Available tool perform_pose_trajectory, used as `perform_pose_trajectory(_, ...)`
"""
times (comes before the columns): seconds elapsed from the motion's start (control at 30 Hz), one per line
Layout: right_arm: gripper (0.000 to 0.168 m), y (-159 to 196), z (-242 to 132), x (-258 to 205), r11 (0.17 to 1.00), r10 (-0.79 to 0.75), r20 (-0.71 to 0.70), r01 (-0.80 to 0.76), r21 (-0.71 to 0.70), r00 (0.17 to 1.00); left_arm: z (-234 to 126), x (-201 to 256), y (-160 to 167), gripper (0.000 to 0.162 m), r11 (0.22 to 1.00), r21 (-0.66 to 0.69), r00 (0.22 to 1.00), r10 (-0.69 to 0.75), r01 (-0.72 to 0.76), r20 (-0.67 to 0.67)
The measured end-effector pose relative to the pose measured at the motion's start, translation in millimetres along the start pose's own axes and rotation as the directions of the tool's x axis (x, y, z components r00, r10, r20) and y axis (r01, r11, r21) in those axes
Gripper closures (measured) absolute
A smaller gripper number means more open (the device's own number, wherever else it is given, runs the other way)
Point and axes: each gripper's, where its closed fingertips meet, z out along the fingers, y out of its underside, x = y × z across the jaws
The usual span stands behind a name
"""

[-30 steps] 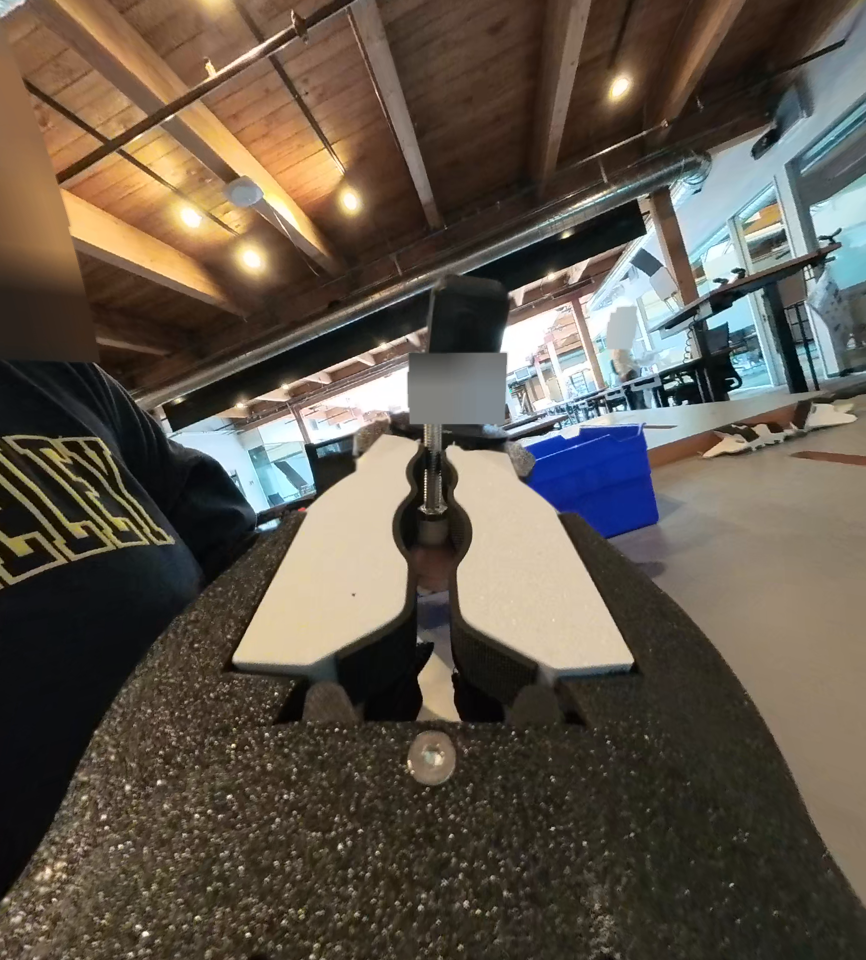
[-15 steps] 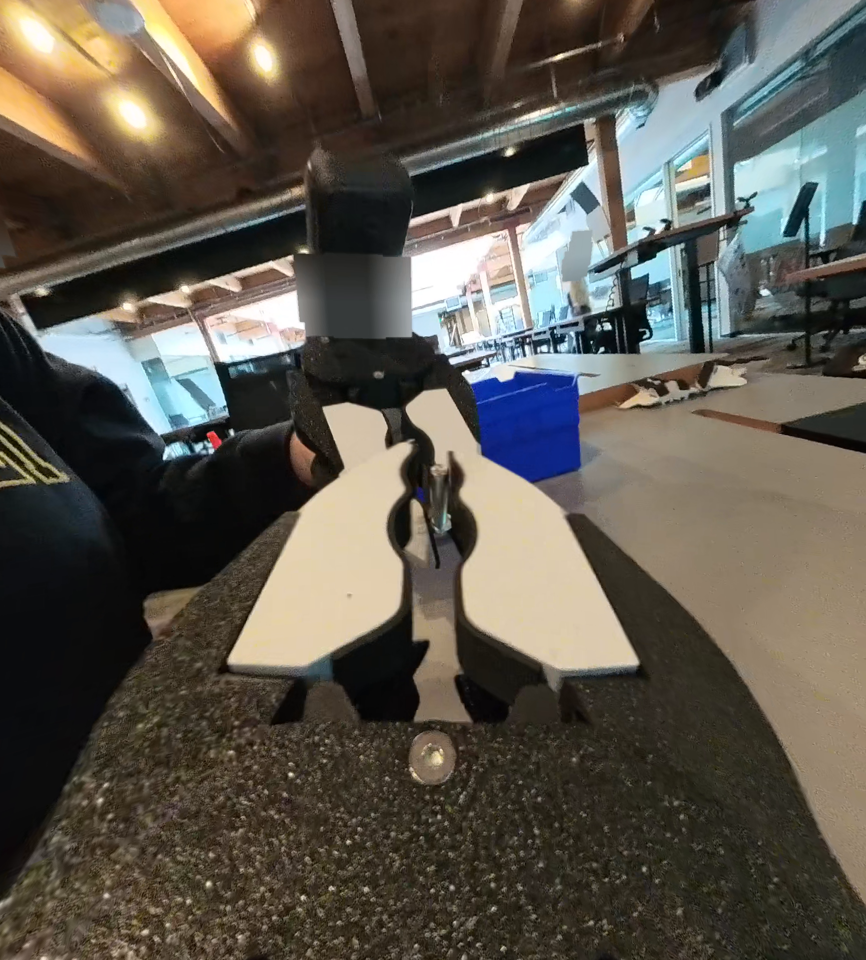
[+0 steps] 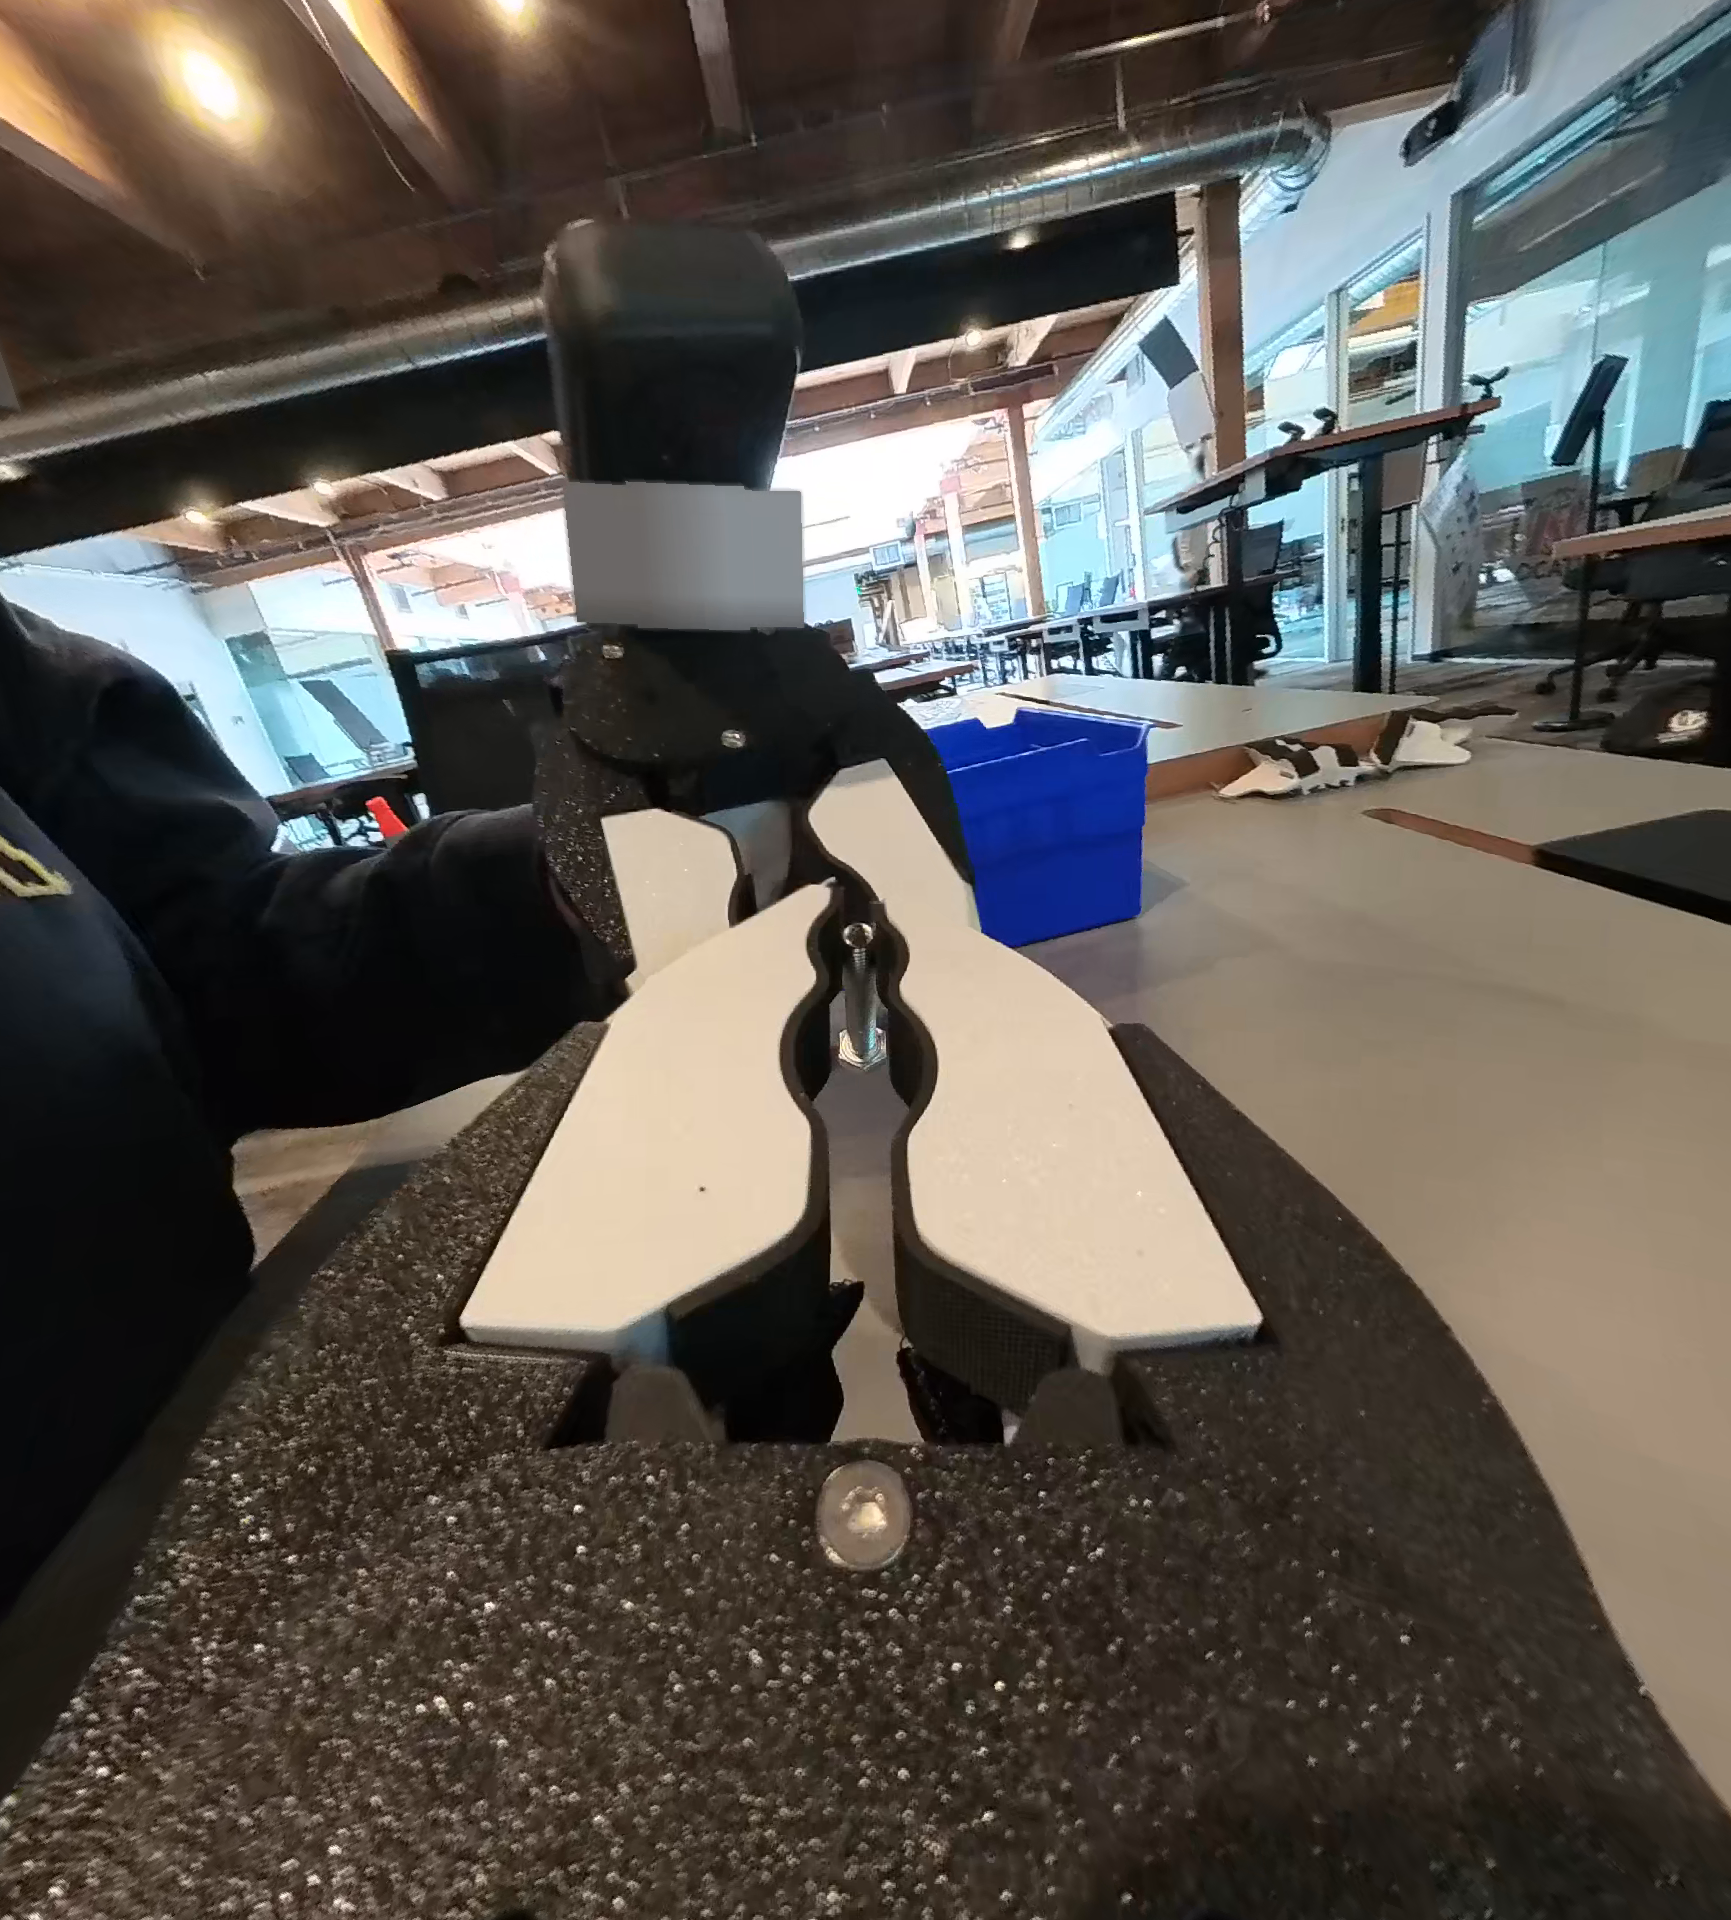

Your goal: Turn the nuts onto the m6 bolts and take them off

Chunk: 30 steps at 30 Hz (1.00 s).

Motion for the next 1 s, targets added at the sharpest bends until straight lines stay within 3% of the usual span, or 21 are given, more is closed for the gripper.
perform_pose_trajectory(0.3, 0.163, 0.8, 0.3, -2.7, 1.0, -0.002, 0.016, 0.002, -0.001, 1.0, -0.9, 0.4, 0.9, 0.151, 1.0, -0.011, 1.0, 0.026, -0.026, 0.004)
perform_pose_trajectory(0.4, 0.161, -0.8, -0.6, -0.5, 0.999, -0.031, -0.035, 0.032, 0.028, 0.999, -11.2, -10.8, -0.9, 0.152, 1.0, 0.022, 0.997, 0.006, -0.008, 0.073)
perform_pose_trajectory(0.47, 0.148, -1.2, -3.8, 3.4, 0.998, -0.053, -0.074, 0.055, 0.021, 0.996, -27.3, -30.9, 2.5, 0.152, 0.998, 0.051, 0.982, -0.044, 0.036, 0.182)
perform_pose_trajectory(0.53, 0.137, 11.3, -2.7, 9.8, 0.992, -0.089, -0.119, 0.077, -0.099, 0.989, -47.9, -47.0, 3.9, 0.152, 0.988, 0.126, 0.959, -0.115, 0.085, 0.258)
perform_pose_trajectory(0.6, 0.136, 29.9, 2.0, 12.6, 0.962, -0.142, -0.155, 0.099, -0.255, 0.978, -67.6, -57.0, 4.3, 0.152, 0.972, 0.207, 0.934, -0.17, 0.107, 0.313)
perform_pose_trajectory(0.77, 0.142, 87.6, 19.6, 23.2, 0.766, -0.283, -0.223, 0.079, -0.638, 0.933, -86.7, -57.5, 10.8, 0.152, 0.958, 0.278, 0.898, -0.176, 0.063, 0.403)
perform_pose_trajectory(0.87, 0.143, 107.4, 31.8, 20.4, 0.718, -0.235, -0.227, 0.011, -0.696, 0.945, -87.8, -52.9, 15.5, 0.152, 0.956, 0.289, 0.895, -0.172, 0.051, 0.412)
perform_pose_trajectory(1.0, 0.149, 120.0, 31.0, 27.1, 0.64, -0.309, -0.242, 0.013, -0.768, 0.92, -92.5, -50.4, 21.2, 0.152, 0.95, 0.308, 0.892, -0.187, 0.058, 0.411)
